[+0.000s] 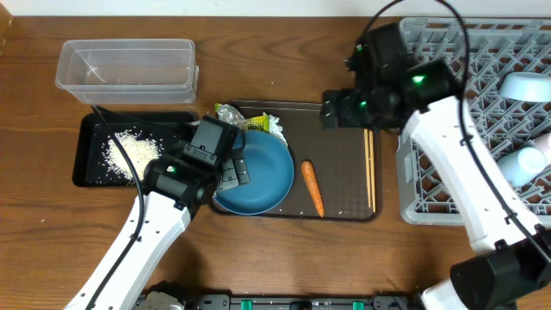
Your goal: Sort waste into correct bins and load items into the dishwasher rack
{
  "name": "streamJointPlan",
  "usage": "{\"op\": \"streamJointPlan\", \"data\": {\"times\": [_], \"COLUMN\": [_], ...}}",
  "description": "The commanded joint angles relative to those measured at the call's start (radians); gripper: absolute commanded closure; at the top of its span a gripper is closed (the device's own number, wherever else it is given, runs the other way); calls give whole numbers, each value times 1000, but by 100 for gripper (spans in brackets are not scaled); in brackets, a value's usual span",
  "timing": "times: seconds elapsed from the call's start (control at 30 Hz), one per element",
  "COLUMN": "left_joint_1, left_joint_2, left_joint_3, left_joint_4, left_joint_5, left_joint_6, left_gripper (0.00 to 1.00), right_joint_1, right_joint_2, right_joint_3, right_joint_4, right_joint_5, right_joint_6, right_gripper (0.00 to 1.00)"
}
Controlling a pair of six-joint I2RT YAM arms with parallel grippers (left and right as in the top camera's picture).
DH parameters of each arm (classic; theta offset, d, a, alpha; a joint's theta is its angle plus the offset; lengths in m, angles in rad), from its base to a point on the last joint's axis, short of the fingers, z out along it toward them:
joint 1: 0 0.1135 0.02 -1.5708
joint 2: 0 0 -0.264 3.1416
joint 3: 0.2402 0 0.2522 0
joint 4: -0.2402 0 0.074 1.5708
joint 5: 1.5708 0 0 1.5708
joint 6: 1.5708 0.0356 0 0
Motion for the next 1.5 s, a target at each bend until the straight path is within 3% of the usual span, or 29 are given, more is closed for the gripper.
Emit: {"op": "streamJointPlan", "data": {"times": [0.0,0.53,0.63,0.87,1.13,1.47], "left_joint_1": [4,4,4,4,4,4], "left_joint_2": [4,4,4,4,4,4], "left_joint_3": [9,9,9,9,9,9], "left_joint_4": [-3,-3,-2,-2,-3,-2], "left_joint_5": [-24,-23,-23,-23,-24,-23], "left_joint_6": [-5,-5,-5,-5,-5,-5], "left_gripper": [1,1,1,0,0,0], "right_joint_1": [44,61,52,-73,-283,-347], "right_joint_2": [10,11,10,8,9,9], "right_joint_3": [2,2,2,2,2,2], "right_joint_4": [21,38,38,23,-47,-47], "right_joint_5": [17,123,210,441,245,242], "right_joint_6": [-17,-23,-135,-142,-118,-118], "right_gripper": [1,1,1,1,1,1]}}
